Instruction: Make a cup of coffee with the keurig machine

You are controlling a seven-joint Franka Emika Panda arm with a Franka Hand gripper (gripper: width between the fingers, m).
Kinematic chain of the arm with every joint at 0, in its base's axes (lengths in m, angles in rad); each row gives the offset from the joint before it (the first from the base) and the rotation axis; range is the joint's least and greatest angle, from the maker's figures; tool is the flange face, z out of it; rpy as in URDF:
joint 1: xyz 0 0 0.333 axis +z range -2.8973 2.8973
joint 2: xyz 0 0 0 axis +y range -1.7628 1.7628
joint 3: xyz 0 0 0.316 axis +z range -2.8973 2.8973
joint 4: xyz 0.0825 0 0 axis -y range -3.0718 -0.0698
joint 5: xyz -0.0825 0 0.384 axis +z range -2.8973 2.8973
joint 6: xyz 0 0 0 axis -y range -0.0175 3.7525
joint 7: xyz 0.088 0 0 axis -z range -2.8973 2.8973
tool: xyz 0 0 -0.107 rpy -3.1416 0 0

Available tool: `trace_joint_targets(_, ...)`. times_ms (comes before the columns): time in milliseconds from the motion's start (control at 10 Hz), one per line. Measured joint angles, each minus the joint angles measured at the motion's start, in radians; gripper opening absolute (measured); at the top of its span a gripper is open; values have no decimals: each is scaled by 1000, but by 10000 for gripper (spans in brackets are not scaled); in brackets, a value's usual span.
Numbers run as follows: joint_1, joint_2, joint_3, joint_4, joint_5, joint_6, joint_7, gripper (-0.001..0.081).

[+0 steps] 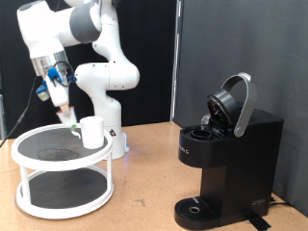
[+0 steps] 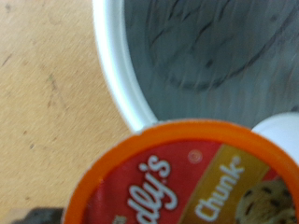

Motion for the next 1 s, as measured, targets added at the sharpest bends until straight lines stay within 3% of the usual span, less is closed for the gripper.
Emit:
trace_joint_targets(300,13,11,78,34,5,-13,137,399)
trace_joint_targets(700,13,11,70,33,38,-12,124,399)
trace_joint_targets(1000,28,11,72,49,119,-16,121,399)
